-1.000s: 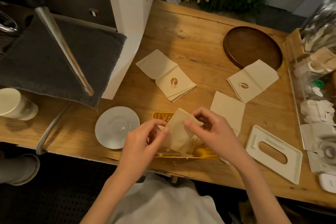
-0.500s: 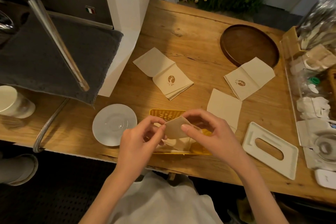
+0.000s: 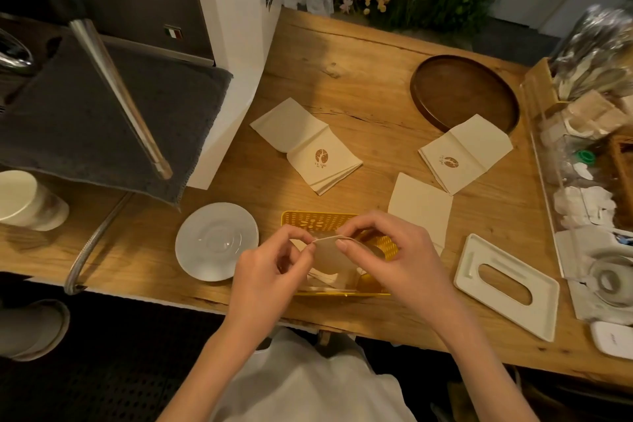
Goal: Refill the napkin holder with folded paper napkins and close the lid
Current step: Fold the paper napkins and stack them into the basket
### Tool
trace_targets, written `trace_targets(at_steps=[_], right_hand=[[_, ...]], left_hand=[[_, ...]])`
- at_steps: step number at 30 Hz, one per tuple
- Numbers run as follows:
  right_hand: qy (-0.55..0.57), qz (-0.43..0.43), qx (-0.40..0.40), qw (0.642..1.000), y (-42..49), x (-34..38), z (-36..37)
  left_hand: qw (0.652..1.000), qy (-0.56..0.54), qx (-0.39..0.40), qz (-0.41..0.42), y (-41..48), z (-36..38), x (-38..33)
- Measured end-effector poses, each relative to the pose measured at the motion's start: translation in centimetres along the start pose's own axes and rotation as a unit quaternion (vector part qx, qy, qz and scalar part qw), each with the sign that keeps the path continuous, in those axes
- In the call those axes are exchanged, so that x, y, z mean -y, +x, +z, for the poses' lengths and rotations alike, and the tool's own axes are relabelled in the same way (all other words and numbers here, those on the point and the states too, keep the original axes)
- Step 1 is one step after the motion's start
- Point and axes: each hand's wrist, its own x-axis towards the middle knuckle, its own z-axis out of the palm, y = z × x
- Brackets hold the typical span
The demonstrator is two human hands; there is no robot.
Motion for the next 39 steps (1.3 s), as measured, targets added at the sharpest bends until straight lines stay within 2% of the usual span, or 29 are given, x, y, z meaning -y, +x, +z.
trace_targets(at_steps=[3,7,10,14,19,23,27,32,36,39], right_hand=[[-0.004,-0.013,-0.013,1.0,0.0,0.2,0.2],[-0.033,-0.046,-0.054,0.997,-0.1,0.3,0.4],[-0.061,-0.074,-0.069,0.993,-0.2,0.3,0.5],[-0.08,-0.091,-0.059,0.991,-0.6,0.1,1.0],[-0.08,-0.087,-0.024,0.993,-1.3,-0.1,1.9],[-0.029,-0.046,0.003,0.998,-1.6,0.0,1.9],[0.082,0.021,0.003,0.996,-1.6,0.1,1.5],[0.118,0.067,0.016,0.991,-0.1,-1.0,0.9],[0.162,0.126,0.073,0.976,1.1,-0.9,0.8],[0.223,0.157,0.066,0.96,1.5,-0.3,0.9]], left_hand=[[1.0,-0.015,0.0,0.003,-0.2,0.0,-0.2],[0.993,-0.11,-0.012,-0.036,-0.6,-0.2,-0.9],[0.989,-0.137,0.022,-0.047,-0.8,-0.1,-1.4],[0.986,-0.142,0.073,-0.041,-0.8,0.7,-1.6],[0.986,-0.143,0.075,-0.031,-1.0,1.4,-2.1],[0.988,-0.137,0.064,-0.035,-1.0,1.4,-2.1],[0.991,-0.119,0.055,-0.028,-0.8,1.5,-1.6],[0.979,-0.195,0.056,-0.009,-0.5,1.0,-2.0],[0.964,-0.256,0.065,-0.03,-0.1,-0.1,-2.5],[0.952,-0.298,0.05,-0.047,0.0,-0.6,-2.8]])
